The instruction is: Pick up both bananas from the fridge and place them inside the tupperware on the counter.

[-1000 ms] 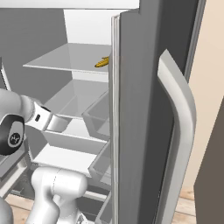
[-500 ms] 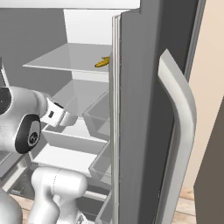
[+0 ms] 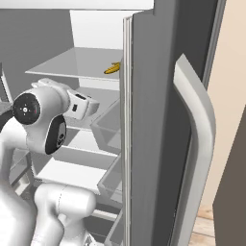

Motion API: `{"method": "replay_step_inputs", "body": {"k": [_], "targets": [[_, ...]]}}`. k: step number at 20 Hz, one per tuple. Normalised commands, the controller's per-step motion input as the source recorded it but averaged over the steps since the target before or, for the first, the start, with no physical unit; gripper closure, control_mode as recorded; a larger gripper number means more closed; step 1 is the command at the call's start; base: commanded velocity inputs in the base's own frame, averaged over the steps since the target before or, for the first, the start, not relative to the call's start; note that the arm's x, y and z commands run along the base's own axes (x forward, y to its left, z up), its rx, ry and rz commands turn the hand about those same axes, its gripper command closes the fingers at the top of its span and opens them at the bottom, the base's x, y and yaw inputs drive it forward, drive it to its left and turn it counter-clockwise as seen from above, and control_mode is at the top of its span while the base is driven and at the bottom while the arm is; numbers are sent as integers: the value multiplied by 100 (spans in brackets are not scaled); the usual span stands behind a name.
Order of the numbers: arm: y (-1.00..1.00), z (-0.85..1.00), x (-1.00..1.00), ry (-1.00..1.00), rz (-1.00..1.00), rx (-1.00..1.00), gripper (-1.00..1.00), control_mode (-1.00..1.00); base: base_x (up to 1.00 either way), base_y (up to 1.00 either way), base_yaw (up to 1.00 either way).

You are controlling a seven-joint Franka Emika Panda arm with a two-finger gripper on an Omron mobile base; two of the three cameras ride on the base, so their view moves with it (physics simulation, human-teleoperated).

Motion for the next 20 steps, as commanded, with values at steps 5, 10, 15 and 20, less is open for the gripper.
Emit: {"method": "replay_step_inputs", "body": {"k": [5, 10, 15, 20], "targets": [[-19, 58, 66, 0, 0, -3, -100, -100, 0, 0, 0], [-10, 39, 50, 3, 0, 0, -100, -100, 0, 0, 0], [-2, 1, 33, 1, 0, -6, -100, -100, 0, 0, 0], [0, -3, 33, 0, 0, -13, -100, -100, 0, 0, 0]]}}
